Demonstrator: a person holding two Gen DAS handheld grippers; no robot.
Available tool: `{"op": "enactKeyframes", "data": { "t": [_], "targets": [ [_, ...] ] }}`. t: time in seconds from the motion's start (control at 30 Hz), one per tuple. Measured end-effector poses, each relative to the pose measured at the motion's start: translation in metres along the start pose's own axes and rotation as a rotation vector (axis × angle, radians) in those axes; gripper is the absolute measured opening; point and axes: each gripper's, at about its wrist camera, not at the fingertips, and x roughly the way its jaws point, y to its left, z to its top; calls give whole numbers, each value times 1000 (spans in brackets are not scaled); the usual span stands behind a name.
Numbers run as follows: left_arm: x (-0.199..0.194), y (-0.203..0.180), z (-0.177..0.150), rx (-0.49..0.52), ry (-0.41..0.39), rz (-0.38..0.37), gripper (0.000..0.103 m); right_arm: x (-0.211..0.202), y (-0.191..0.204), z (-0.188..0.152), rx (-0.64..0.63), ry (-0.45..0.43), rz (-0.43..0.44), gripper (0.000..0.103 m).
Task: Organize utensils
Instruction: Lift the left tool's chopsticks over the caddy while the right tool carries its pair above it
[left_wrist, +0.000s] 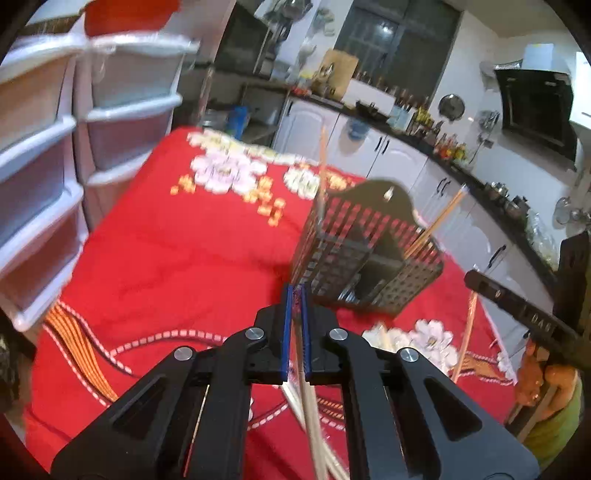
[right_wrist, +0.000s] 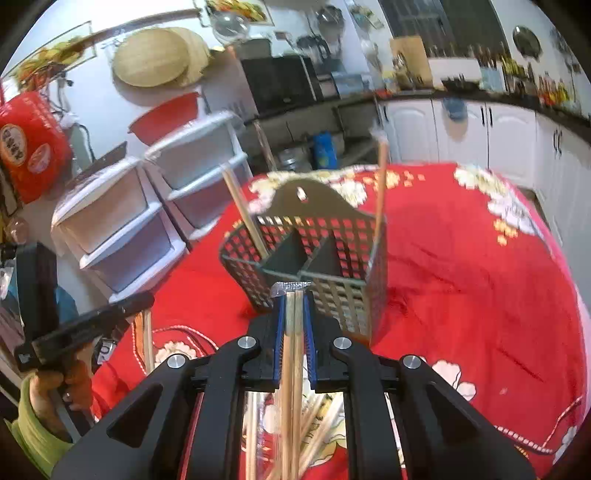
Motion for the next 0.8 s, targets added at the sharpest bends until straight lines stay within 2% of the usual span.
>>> {"op": "enactKeyframes", "data": {
  "t": [0.33, 0.8],
  "targets": [
    [-27, -29, 27, 51, -91, -59, 1, -33, 18, 12, -46, -91, 18, 10],
    [-46, -62, 64, 107, -181, -110, 0, -58, 20, 36, -60, -197, 16, 10]
  ]
}}
